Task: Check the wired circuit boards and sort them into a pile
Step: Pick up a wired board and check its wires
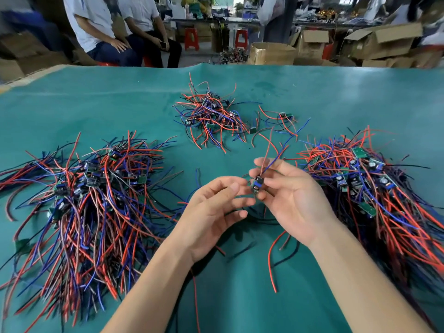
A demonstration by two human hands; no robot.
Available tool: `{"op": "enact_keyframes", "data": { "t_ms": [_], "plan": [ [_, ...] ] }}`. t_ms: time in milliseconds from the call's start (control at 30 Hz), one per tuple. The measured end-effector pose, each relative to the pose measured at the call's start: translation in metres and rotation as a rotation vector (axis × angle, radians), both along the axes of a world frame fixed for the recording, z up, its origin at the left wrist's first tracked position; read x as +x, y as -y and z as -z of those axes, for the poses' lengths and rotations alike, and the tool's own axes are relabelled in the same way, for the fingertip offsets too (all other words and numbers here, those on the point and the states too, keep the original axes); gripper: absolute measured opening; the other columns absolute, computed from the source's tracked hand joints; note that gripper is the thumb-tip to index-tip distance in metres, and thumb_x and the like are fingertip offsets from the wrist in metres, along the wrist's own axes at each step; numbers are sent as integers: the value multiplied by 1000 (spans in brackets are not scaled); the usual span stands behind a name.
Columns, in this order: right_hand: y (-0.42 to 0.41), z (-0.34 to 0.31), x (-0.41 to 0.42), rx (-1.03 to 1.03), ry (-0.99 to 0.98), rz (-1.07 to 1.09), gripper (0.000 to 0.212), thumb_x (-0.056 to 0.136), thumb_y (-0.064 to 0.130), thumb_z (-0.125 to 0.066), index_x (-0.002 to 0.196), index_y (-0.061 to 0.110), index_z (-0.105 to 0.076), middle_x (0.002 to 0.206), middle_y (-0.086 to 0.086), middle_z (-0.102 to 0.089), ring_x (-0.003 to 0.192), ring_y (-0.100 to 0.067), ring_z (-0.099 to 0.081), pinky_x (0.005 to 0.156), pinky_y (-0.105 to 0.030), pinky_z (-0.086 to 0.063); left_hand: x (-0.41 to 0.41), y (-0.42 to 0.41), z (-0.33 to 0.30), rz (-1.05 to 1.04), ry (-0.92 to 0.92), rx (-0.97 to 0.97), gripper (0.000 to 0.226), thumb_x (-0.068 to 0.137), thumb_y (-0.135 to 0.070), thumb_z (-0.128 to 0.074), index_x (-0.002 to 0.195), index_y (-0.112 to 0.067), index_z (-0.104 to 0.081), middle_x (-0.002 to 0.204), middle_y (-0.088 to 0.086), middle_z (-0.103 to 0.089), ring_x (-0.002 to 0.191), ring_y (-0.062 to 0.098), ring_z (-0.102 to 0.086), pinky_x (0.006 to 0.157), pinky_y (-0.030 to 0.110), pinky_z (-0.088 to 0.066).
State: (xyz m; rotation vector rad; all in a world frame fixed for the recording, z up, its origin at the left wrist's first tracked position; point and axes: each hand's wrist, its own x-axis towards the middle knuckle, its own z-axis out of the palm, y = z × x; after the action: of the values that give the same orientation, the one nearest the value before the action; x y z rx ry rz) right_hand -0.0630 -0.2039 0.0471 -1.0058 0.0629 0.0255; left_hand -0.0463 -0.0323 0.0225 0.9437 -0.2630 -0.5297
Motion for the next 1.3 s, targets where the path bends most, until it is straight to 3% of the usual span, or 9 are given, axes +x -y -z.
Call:
{"op": "enact_keyframes", "data": {
  "t_ms": [267, 467, 600, 800, 933, 1000, 1067, 1200, 1300],
  "plan": [
    [-9, 5, -1, -142, -5, 20, 31, 89, -14, -44, 102, 1, -67, 94, -16, -75, 78, -17, -70, 58, -21, -52, -3, 8, 4, -129, 129, 174, 20, 83, -16, -71, 97, -5, -63, 82, 7, -67, 68, 14, -61, 63, 22, -47],
    [-7, 8, -2, -519, 46, 122, 13, 92, 4, -68, 87, 11, -78, 85, -8, -75, 74, -14, -66, 60, -23, -50, -1, 11, 8, -187, 169, 286, 9, 82, -6, -73, 89, -7, -66, 75, 10, -67, 69, 20, -65, 61, 22, -51],
    [0, 9, -1, -603, 13, 82, 13, 93, 7, -69, 83, 6, -77, 74, -11, -71, 66, -17, -64, 54, -23, -50, -2, 13, 7, -175, 211, 364, 5, 73, -9, -62, 77, -12, -60, 58, 4, -60, 53, 19, -52, 45, 20, -39],
    [18, 5, 4, -666, 51, 438, 21, 96, 6, -65, 76, 7, -73, 62, 1, -66, 55, -8, -59, 48, -20, -49, -6, 13, 4, -81, 163, 376, 13, 76, -2, -54, 78, -14, -54, 53, 1, -53, 38, 8, -36, 41, 15, -22],
    [18, 4, 6, -469, 34, 663, 27, 104, 17, -57, 82, 8, -70, 68, -5, -65, 52, -12, -58, 45, -22, -48, -4, 9, 1, -103, 108, 245, 13, 72, -6, -64, 76, -18, -62, 69, 12, -54, 46, 11, -40, 44, 19, -27],
    [7, 4, 3, -399, -24, 535, 31, 103, 30, -60, 87, 7, -71, 74, -10, -68, 55, -16, -62, 45, -24, -48, 0, 5, 4, -127, 86, 140, 15, 79, -8, -74, 90, -11, -65, 79, 9, -63, 53, 8, -49, 50, 15, -39],
    [-7, 8, -1, -522, 9, 287, 31, 89, 42, -70, 87, 12, -75, 76, -5, -73, 63, -15, -67, 48, -26, -50, 2, 4, 6, -158, 82, 96, 23, 81, -11, -70, 101, -3, -65, 86, 9, -66, 58, 8, -52, 55, 16, -42],
    [-18, 11, -7, -874, 173, 193, 13, 78, 32, -77, 88, 24, -79, 78, 7, -77, 70, -6, -71, 61, -25, -54, 2, 5, 8, -252, 214, 224, 30, 76, -17, -74, 100, 0, -67, 71, 5, -66, 55, 9, -54, 48, 16, -38],
    [-11, 10, -7, -884, 190, 215, 6, 83, 17, -80, 88, 21, -80, 75, 8, -77, 68, -3, -69, 64, -22, -50, 0, 7, 8, -300, 303, 337, 28, 74, -19, -77, 95, -3, -68, 69, 10, -68, 53, 10, -58, 42, 17, -38]
  ]
}}
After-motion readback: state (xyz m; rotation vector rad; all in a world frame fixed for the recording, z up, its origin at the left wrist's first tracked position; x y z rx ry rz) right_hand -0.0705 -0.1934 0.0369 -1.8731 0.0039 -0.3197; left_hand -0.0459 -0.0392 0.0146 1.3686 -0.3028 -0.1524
